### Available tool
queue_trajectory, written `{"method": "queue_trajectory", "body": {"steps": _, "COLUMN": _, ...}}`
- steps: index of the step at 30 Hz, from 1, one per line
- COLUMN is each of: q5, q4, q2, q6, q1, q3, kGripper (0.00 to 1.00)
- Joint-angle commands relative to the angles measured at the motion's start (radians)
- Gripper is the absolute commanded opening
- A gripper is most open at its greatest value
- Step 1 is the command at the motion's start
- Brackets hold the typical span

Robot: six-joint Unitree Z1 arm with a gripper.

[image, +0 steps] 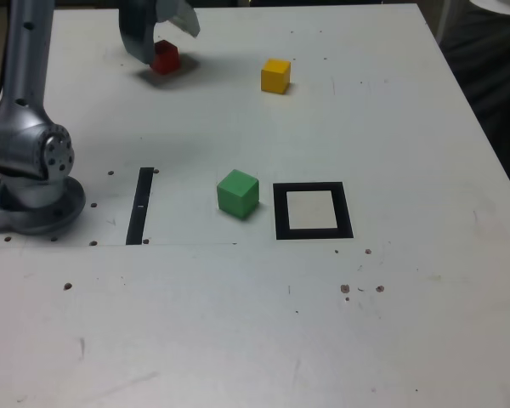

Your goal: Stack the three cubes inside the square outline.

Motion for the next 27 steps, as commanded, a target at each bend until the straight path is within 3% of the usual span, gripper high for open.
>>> {"method": "queue_trajectory", "body": {"steps": 1, "q5": 0.002, "q4": 0.01, "q2": 0.017, "q6": -0.001, "q1": 0.005, "q3": -0.015, "kGripper": 0.94}}
{"method": "queue_trajectory", "body": {"steps": 6, "q5": 0.0, "q4": 0.033, "q2": 0.044, "q6": -0.001, "q1": 0.009, "q3": -0.046, "kGripper": 0.83}}
{"method": "queue_trajectory", "body": {"steps": 13, "q5": 0.003, "q4": 0.031, "q2": 0.061, "q6": 0.017, "q1": 0.009, "q3": -0.072, "kGripper": 0.43}}
{"method": "queue_trajectory", "body": {"steps": 16, "q5": 0.002, "q4": 0.026, "q2": 0.063, "q6": 0.032, "q1": 0.009, "q3": -0.076, "kGripper": 0.31}}
{"method": "queue_trajectory", "body": {"steps": 27, "q5": 0.0, "q4": 0.026, "q2": 0.067, "q6": 0.04, "q1": 0.009, "q3": -0.074, "kGripper": 0.28}}
